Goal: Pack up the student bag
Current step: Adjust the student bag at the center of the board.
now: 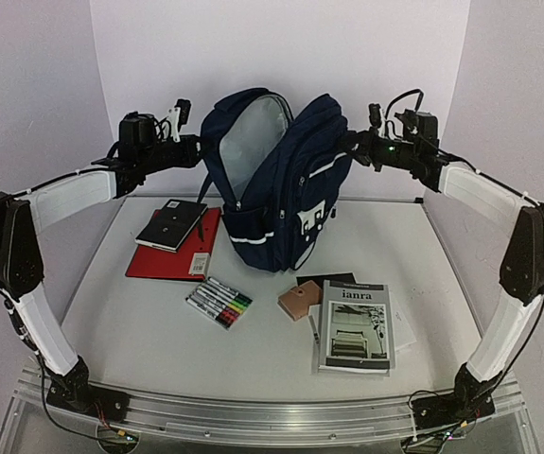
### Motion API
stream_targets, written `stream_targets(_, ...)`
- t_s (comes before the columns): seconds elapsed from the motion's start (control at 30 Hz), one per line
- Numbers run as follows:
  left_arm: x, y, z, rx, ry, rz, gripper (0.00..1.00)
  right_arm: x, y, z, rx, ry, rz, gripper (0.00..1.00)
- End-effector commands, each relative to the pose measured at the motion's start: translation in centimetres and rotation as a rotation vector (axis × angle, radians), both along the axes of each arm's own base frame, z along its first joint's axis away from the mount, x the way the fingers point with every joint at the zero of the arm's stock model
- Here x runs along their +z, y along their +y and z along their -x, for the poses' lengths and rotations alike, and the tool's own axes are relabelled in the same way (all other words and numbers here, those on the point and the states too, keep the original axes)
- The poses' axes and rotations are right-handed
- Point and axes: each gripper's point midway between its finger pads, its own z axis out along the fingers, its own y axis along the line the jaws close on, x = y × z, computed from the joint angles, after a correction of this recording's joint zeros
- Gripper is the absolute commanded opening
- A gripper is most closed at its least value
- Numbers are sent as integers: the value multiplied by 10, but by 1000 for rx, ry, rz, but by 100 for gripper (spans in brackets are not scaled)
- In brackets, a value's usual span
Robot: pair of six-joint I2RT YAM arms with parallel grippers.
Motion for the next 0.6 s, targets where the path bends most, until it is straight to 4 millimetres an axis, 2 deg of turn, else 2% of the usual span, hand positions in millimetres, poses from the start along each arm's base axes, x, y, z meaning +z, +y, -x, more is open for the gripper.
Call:
stream_targets(0.0,57,38,7,160,-201,74,0,37,-30,-42,-69,-231,22,0)
stream_targets(0.1,33,33,4,139,-134,82,0,4,-29,-61,-68,-183,44,0)
stream_targets(0.2,4,25,1,99,-60,80,0,-24,-23,-69,-42,-122,44,0)
stream_targets(0.3,-12,21,-1,87,-20,81,0,-38,-22,-70,-38,-88,47,0)
stream_targets(0.4,-12,13,1,40,-5,96,0,-29,-25,-65,-47,-88,36,0)
stream_targets(0.43,-10,9,3,19,-4,104,0,-23,-25,-63,-49,-92,26,4)
stream_targets(0.57,1,-15,11,-45,-33,103,0,13,-27,-50,-59,-126,-16,36)
